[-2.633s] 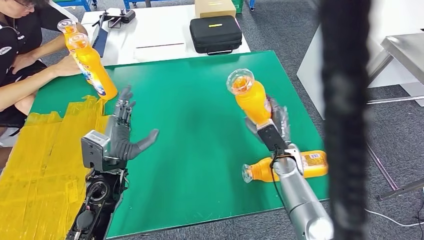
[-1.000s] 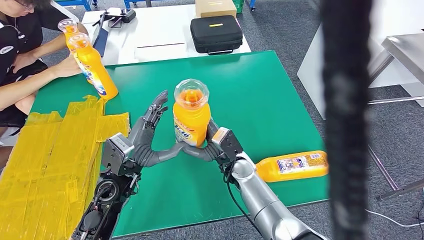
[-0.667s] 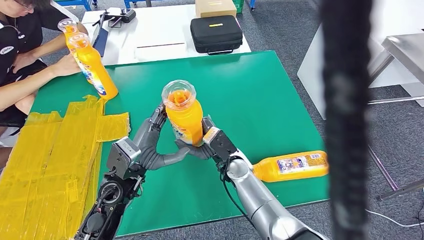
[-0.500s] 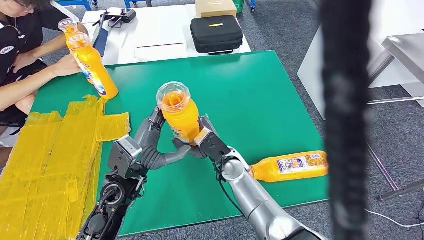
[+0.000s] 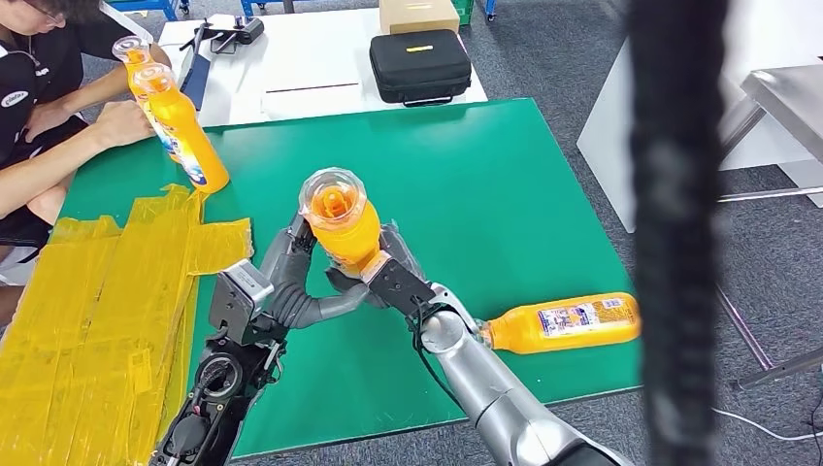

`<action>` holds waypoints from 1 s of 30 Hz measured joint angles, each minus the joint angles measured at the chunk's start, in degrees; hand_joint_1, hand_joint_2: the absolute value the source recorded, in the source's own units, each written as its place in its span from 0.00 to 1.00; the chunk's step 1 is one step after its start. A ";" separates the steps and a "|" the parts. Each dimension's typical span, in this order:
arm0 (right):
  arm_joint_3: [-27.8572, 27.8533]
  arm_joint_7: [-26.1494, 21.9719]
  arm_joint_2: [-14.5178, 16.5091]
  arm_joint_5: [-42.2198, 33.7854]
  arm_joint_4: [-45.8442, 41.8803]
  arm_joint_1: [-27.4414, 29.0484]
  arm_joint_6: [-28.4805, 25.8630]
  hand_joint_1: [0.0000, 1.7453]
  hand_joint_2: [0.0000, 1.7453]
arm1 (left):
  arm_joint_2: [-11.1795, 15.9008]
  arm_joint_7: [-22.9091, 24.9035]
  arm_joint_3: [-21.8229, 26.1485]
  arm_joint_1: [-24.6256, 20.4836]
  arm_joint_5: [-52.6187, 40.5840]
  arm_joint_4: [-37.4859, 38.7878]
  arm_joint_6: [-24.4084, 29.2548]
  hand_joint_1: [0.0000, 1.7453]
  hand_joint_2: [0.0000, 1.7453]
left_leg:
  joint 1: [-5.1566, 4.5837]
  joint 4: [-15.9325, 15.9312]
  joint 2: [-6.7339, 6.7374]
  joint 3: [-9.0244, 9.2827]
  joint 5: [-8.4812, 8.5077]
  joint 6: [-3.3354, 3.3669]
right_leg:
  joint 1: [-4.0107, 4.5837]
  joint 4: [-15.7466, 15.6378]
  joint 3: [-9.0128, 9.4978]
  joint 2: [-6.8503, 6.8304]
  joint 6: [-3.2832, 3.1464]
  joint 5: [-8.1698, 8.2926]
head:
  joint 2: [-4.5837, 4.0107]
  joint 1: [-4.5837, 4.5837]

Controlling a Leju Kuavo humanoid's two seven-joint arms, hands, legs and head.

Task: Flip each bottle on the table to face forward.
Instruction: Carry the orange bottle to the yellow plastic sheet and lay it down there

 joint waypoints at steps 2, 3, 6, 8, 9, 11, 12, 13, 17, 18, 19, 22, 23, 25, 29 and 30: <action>0.17 0.19 0.01 0.42 0.00 -0.02 0.04 1.00 1.00 | 0.00 0.35 0.01 -0.01 0.71 0.14 -0.01 0.00 1.00 | 0.00 0.00 0.00 0.00 0.00 0.00 | 0.00 0.00 0.00 0.00 0.00 0.00 | 0.00 -0.01; 0.34 0.32 0.02 0.74 0.00 -0.03 0.08 1.00 1.00 | 0.00 0.53 0.01 -0.03 1.14 0.27 -0.02 0.00 1.00 | 0.00 0.00 0.00 0.00 0.00 0.00 | 0.00 0.00 0.00 0.00 0.00 0.00 | 0.00 -0.01; 1.03 0.68 0.07 1.55 0.00 -0.02 0.19 1.00 1.00 | 0.00 0.96 0.05 -0.08 2.39 0.88 0.05 0.00 1.00 | 0.00 0.00 0.01 0.00 0.00 0.00 | 0.01 0.00 -0.01 0.00 0.00 0.00 | 0.00 -0.01; 1.33 0.98 0.03 1.97 0.00 0.00 0.22 1.00 1.00 | 0.00 1.15 0.10 -0.15 3.09 1.51 0.22 0.00 1.00 | 0.00 0.00 0.01 0.00 0.00 0.00 | 0.01 0.00 -0.02 0.00 0.00 0.00 | 0.00 -0.01; 1.42 1.19 0.00 2.13 -0.01 0.02 0.26 1.00 1.00 | 0.00 1.23 0.13 -0.21 3.43 1.91 0.32 0.00 1.00 | 0.00 0.00 0.01 0.01 0.00 -0.01 | 0.01 0.00 -0.02 0.00 0.00 0.00 | 0.00 0.00; 1.64 1.67 -0.09 2.25 -0.01 0.06 0.40 1.00 1.00 | 0.00 1.29 0.22 -0.34 4.09 2.89 0.44 0.00 1.00 | 0.00 0.00 0.01 0.01 0.01 -0.01 | 0.00 0.00 -0.02 0.00 0.00 0.00 | 0.00 -0.01; 1.77 1.89 -0.16 2.25 -0.02 0.10 0.46 1.00 1.00 | 0.00 1.28 0.25 -0.40 4.35 3.40 0.55 0.00 1.00 | 0.00 0.00 0.02 0.01 0.01 -0.01 | 0.00 0.00 -0.02 0.00 0.00 0.00 | 0.00 -0.01; 1.91 2.03 -0.25 2.25 -0.02 0.15 0.50 1.00 1.00 | 0.00 1.25 0.27 -0.44 4.48 3.89 0.71 0.00 1.00 | 0.00 0.00 0.02 0.01 0.01 -0.01 | 0.00 0.00 -0.02 0.01 0.00 0.00 | 0.00 0.00; 3.53 1.83 -0.36 3.37 -0.04 1.01 0.71 1.00 1.00 | -0.40 1.02 0.10 -1.22 4.04 5.07 2.37 0.00 1.00 | 0.00 0.00 0.03 -0.02 0.01 -0.01 | 0.00 0.00 -0.05 0.01 0.00 0.00 | 0.00 0.00; 3.95 1.69 -0.36 3.47 -0.06 1.23 0.70 1.00 1.00 | -0.52 0.97 0.07 -1.41 3.72 5.16 2.86 0.00 1.00 | 0.00 0.00 0.02 -0.02 0.01 -0.01 | 0.00 0.00 -0.05 0.01 0.00 0.00 | 0.00 0.01; 4.25 1.58 -0.37 3.53 -0.05 1.31 0.70 1.00 1.00 | -0.56 0.96 0.01 -1.50 3.25 5.23 3.37 0.00 1.00 | 0.00 0.00 0.02 -0.03 0.01 -0.01 | 0.00 0.00 -0.05 0.01 0.00 0.00 | 0.00 0.01; 4.73 1.53 -0.37 3.53 0.10 1.25 0.67 1.00 1.00 | -0.79 1.24 -0.25 -1.47 1.48 5.14 5.15 0.00 1.00 | 0.00 0.00 0.03 -0.04 0.01 -0.01 | 0.00 0.00 -0.06 0.01 0.00 0.00 | 0.00 0.01; 4.85 1.53 -0.37 3.53 0.22 1.19 0.65 1.00 1.00 | -0.88 1.36 -0.33 -1.45 0.90 5.11 5.73 0.00 1.00 | 0.00 0.00 0.02 -0.04 0.01 -0.01 | 0.00 0.00 -0.06 0.01 0.00 0.00 | 0.00 0.01; 5.10 1.53 -0.37 3.50 0.54 0.96 0.62 1.00 1.00 | -1.00 1.44 -0.44 -1.42 0.03 5.09 6.61 0.00 1.00 | 0.00 0.00 0.02 -0.04 0.01 -0.01 | 0.00 0.00 -0.06 0.01 0.00 0.00 | 0.00 0.01; 5.78 1.54 -0.36 3.38 1.13 0.46 0.62 1.00 1.00 | -1.04 1.35 -0.46 -1.42 -0.44 5.09 7.55 0.00 1.00 | 0.00 0.00 0.03 -0.04 0.01 -0.02 | 0.00 0.00 -0.06 0.01 0.00 0.00 | 0.00 0.00; 5.91 1.55 -0.36 3.37 1.22 0.38 0.62 1.00 1.00 | -1.05 1.33 -0.45 -1.41 -0.45 5.09 7.61 0.00 1.00 | 0.00 0.00 0.02 -0.04 0.01 -0.02 | 0.00 0.00 -0.06 0.01 0.00 0.00 | 0.00 0.01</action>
